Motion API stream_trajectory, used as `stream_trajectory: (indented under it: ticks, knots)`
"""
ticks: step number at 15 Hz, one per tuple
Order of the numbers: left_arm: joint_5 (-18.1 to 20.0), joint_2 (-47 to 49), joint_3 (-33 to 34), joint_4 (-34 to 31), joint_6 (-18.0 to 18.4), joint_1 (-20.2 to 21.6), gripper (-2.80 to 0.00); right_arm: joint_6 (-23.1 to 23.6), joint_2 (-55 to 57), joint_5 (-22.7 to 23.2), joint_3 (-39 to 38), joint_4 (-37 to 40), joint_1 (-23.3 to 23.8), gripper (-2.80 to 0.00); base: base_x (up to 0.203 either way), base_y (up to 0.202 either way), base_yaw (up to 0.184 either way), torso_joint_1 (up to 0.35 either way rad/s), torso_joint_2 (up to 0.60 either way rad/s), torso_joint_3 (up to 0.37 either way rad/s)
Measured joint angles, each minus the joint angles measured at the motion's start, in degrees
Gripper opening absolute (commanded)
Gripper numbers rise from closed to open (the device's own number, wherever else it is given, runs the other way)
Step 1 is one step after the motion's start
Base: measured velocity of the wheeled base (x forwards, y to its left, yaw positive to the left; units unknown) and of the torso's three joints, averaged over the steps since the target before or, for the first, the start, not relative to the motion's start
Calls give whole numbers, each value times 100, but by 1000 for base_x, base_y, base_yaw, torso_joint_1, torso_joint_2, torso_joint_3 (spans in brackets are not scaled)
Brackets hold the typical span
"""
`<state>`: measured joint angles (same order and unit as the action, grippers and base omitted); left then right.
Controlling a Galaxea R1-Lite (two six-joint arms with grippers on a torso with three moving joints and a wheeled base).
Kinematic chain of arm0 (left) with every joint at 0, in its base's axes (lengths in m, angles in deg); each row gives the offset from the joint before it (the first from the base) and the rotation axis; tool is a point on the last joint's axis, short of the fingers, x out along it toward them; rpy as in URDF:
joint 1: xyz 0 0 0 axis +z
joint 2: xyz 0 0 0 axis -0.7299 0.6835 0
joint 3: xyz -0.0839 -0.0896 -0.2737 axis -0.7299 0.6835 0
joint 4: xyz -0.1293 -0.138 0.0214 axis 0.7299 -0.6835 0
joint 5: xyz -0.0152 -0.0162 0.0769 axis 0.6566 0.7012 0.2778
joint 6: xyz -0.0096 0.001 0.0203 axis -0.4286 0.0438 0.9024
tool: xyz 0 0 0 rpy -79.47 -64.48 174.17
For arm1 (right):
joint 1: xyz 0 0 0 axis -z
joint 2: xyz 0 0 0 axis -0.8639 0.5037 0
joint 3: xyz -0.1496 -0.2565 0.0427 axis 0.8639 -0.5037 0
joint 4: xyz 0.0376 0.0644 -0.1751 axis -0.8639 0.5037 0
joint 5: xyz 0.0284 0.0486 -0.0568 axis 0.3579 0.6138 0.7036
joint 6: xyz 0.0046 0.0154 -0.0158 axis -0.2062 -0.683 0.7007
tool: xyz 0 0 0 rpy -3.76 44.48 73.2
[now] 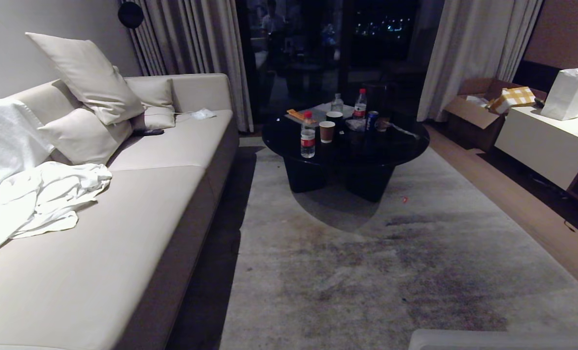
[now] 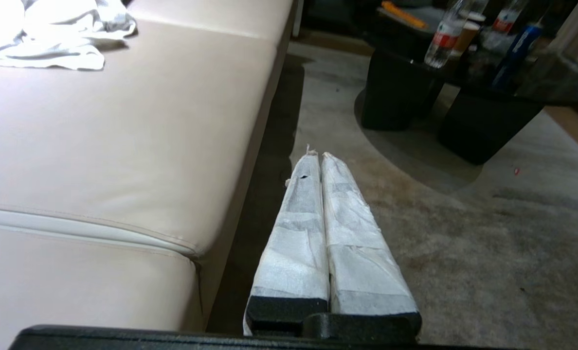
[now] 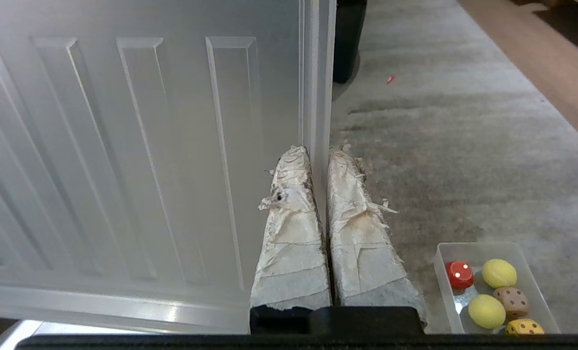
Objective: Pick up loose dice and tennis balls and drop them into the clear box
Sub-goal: Close the lid
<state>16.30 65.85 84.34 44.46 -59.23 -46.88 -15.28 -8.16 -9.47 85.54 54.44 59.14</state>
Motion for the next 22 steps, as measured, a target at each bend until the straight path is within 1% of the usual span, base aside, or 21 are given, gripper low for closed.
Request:
stream_trajectory:
  ticks: [4,9,13,14,22]
  knots:
    - [-1,0,0,0,20,0,-280,-14,0,0,0,2,-1,-280,0,0,0,4,2,-188]
    - [22,0,0,-8,146,0,-280,-5,0,0,0,2,-1,-280,0,0,0,2,2,-193]
    - [79,0,0,-32,557,0,-280,0,2,0,0,2,-4,-280,0,0,0,3,3,-195]
    - [118,0,0,-32,593,0,-280,0,2,0,0,1,-4,-280,0,0,0,6,-1,-206]
    - [140,0,0,-41,650,0,-280,0,7,-2,0,-1,-1,-280,0,0,0,1,2,-198]
